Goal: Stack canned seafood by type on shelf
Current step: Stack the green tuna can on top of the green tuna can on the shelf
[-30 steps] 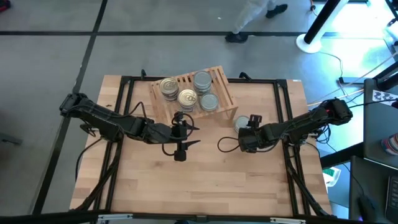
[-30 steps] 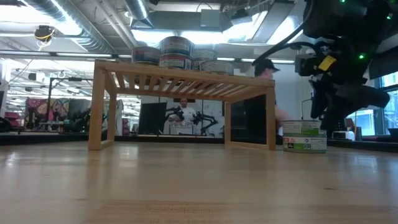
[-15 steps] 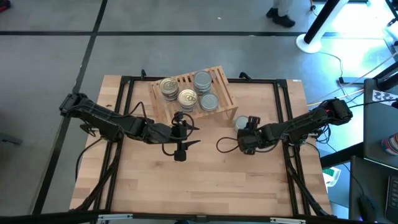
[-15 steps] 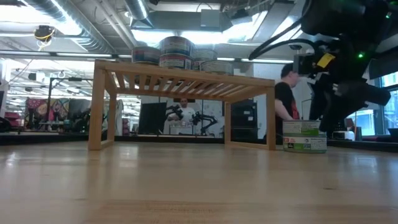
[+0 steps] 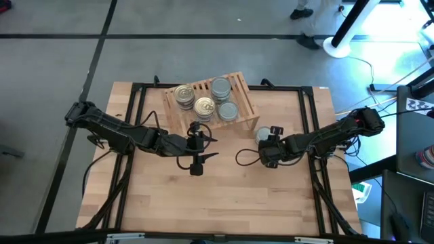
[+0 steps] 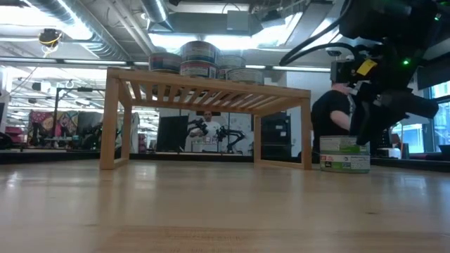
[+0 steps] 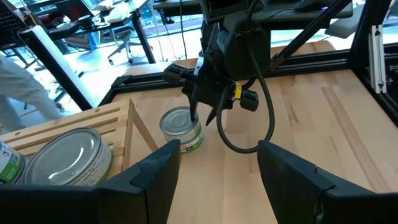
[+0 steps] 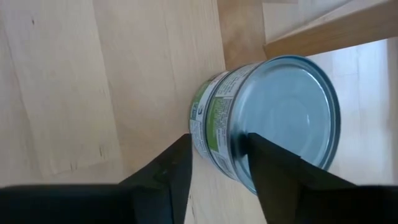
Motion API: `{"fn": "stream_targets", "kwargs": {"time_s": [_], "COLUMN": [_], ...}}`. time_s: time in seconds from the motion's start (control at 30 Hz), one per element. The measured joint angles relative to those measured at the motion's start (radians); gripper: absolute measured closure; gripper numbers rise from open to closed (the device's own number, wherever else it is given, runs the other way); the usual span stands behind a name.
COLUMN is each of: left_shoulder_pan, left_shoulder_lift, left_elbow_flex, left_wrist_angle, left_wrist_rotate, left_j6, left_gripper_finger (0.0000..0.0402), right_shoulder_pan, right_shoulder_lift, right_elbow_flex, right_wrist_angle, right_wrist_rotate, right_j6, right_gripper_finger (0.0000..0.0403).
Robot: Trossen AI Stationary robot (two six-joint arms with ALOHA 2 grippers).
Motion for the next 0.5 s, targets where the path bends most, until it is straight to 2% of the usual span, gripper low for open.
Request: {"fn": "stream_targets", "kwargs": {"time_s": [0.5], "left_shoulder_pan": [0.0], "left_shoulder_lift": [0.0], "left_elbow_flex": [0.0], "left_wrist_angle": [0.0], "left_wrist_rotate": [0.0], "left_j6": [0.0], "left_gripper_finger": [0.019], "right_shoulder_pan": [-0.001], "right_shoulder_lift": [0.0], "right_elbow_flex": [0.001], "right_wrist_angle": [-0.002], "right_wrist_rotate": [0.006], "right_j6": [0.0], "right_gripper_finger": [0.0293]}}
